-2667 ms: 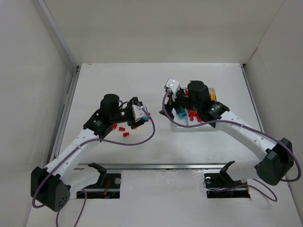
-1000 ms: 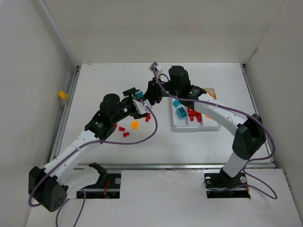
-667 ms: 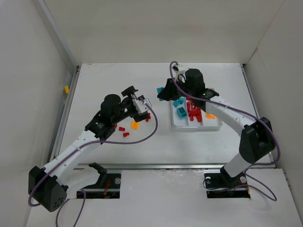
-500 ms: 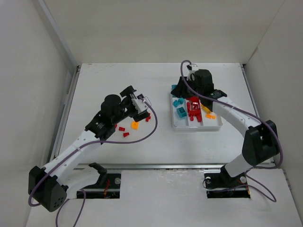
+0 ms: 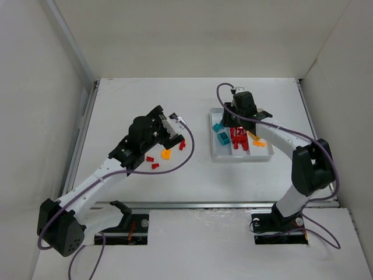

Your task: Sort the legos into containers by color

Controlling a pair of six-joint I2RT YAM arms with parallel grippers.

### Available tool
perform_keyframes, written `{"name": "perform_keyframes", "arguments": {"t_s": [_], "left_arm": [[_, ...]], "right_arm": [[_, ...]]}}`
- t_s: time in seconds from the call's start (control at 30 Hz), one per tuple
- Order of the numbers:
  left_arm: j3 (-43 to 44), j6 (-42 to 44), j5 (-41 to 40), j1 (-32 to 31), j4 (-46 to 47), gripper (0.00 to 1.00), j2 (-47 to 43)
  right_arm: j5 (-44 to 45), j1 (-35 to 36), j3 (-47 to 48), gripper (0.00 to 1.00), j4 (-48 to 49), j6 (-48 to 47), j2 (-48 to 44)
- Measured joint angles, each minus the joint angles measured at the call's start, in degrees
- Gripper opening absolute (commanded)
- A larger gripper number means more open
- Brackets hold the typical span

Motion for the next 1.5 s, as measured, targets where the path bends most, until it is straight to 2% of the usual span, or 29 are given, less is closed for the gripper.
{"name": "perform_keyframes", "arguments": {"t_s": [0.03,0.17,0.2,0.3,0.4,0.57,0.83,0.97,1.0,1.13,1.23,1.3,1.37,1.5], "left_arm": [[0.02,0.0,-0.48,0.0,-0.09,0.99,0.52],[0.04,1.25,-2.32,0.0,-1.29,0.99,1.86],[0.04,1.57,-2.64,0.0,-1.68,0.99,1.84],[0.04,2.36,-3.43,0.0,-3.26,0.99,1.51],[-0.13,3.28,-3.82,0.0,-5.77,0.99,1.2],[-1.4,4.42,-4.07,0.0,-9.49,0.99,1.11],[-4.55,5.01,-4.04,0.0,-11.87,0.99,1.09],[-6.45,4.98,-4.04,0.0,-12.31,0.99,1.09],[-6.73,4.96,-4.07,0.0,-12.46,0.99,1.09],[-7.63,4.96,-4.31,0.0,-12.63,0.99,1.09],[-8.13,4.9,-4.81,0.0,-12.61,0.99,1.09],[-8.55,4.7,-5.16,0.0,-12.68,0.99,1.07],[-8.76,4.68,-5.27,0.0,-12.61,0.99,1.07],[-9.33,4.55,-5.4,0.0,-12.63,0.99,1.03]], "right_arm": [[0.24,0.0,0.0,0.0,0.0,-0.24,0.76],[1.11,0.0,0.57,0.12,-0.46,-0.94,4.26],[1.27,0.0,0.74,0.22,-0.61,-1.05,5.16],[2.01,0.0,0.96,0.37,-1.29,-1.29,6.99],[2.97,0.0,1.22,0.37,-1.44,-1.46,7.54],[4.76,-0.11,1.38,0.29,-1.57,-1.84,7.54],[5.2,-0.15,1.38,0.28,-1.6,-2.36,7.45],[3.76,-0.37,1.46,0.39,-1.42,-2.58,7.28],[3.41,-0.37,1.53,0.5,-1.44,-2.58,7.3],[2.08,-0.37,3.39,0.71,-1.49,-3.13,8.22],[1.16,-0.37,5.51,0.8,-1.53,-3.74,9.7],[0.83,-0.37,6.21,0.82,-1.6,-3.96,10.38],[0.57,-0.37,6.23,0.94,-1.79,-4.02,10.49],[0.44,-0.37,6.23,0.97,-1.81,-4.24,10.45]]}}
